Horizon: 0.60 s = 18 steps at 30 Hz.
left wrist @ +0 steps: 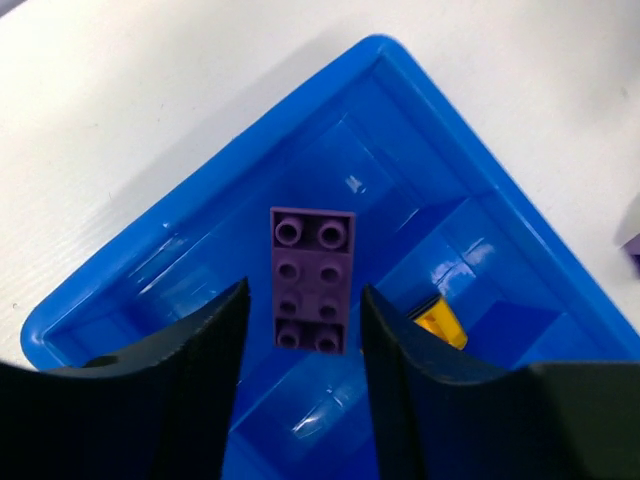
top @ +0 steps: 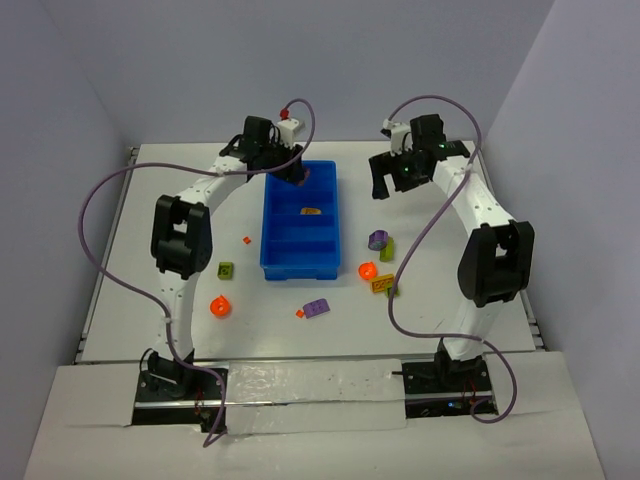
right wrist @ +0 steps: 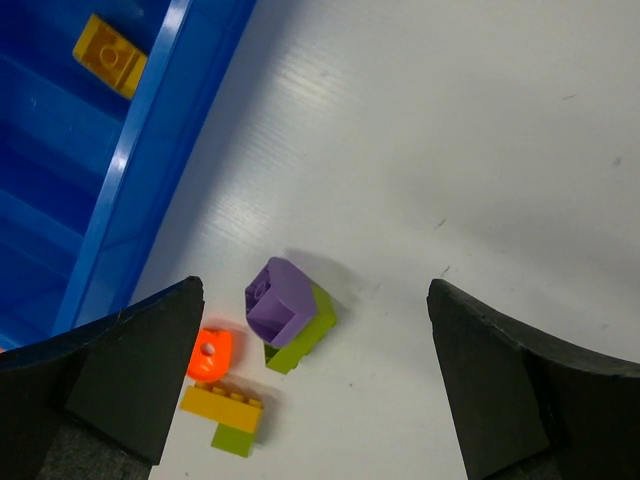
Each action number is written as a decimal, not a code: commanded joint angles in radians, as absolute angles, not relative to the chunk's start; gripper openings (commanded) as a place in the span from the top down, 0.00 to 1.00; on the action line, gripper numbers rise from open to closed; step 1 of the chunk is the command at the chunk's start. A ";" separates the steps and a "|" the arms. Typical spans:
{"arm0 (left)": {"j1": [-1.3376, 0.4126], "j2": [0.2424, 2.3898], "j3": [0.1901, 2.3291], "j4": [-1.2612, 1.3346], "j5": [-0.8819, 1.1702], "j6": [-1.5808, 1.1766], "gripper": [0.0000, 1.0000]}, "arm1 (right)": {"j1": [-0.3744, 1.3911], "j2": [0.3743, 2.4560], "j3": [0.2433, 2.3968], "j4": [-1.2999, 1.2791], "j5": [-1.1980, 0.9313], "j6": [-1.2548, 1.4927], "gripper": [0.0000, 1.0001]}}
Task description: Sort the legos into containers by color
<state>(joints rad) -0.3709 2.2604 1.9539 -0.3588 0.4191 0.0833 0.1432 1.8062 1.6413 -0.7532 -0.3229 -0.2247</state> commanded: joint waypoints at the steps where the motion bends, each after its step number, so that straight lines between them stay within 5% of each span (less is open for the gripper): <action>1: -0.373 2.275 2.005 -0.371 0.400 0.098 0.43 | 0.143 1.844 1.667 -0.857 -0.386 -0.331 0.00; 9: -0.374 2.278 2.037 -0.388 0.412 0.100 0.33 | 0.146 1.927 1.748 -0.991 -0.396 -0.478 0.04; 18: -0.362 2.117 2.010 -0.376 0.551 0.053 0.31 | 0.270 1.669 1.549 -0.986 -0.522 -0.645 0.05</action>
